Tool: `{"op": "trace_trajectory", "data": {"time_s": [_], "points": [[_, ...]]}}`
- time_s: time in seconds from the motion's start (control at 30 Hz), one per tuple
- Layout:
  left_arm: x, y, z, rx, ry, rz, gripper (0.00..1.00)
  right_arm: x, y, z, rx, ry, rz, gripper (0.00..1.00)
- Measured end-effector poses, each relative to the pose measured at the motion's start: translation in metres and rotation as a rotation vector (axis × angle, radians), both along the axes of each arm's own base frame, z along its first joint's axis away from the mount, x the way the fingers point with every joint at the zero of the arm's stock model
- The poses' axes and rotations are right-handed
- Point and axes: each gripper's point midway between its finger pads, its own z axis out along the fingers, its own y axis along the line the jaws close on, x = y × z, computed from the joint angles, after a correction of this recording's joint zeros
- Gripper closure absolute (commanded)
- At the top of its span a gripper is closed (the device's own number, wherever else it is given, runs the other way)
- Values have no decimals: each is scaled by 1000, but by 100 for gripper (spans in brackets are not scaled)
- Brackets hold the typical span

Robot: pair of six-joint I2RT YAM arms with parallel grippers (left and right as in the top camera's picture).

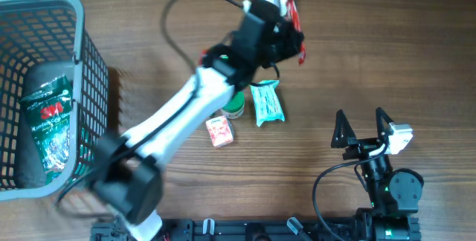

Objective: Scan the item barcode
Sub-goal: 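Carry the Nescafe stick right and drop it right of the wipe pack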

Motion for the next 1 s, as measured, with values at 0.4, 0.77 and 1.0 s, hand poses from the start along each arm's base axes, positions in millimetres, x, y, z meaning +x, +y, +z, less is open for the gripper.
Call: {"op": "trace_trajectory", "data": {"time_s": [0.4,0.77,1.0], "points": [[-7,-37,-126,145,100,-68,18,0,0,0,0,0,0,0],[-6,106,96,325,-307,123,0,0,0,0,0,1,0,0],[-52,332,219,547,-469,682,0,0,0,0,0,1,0,0]]}}
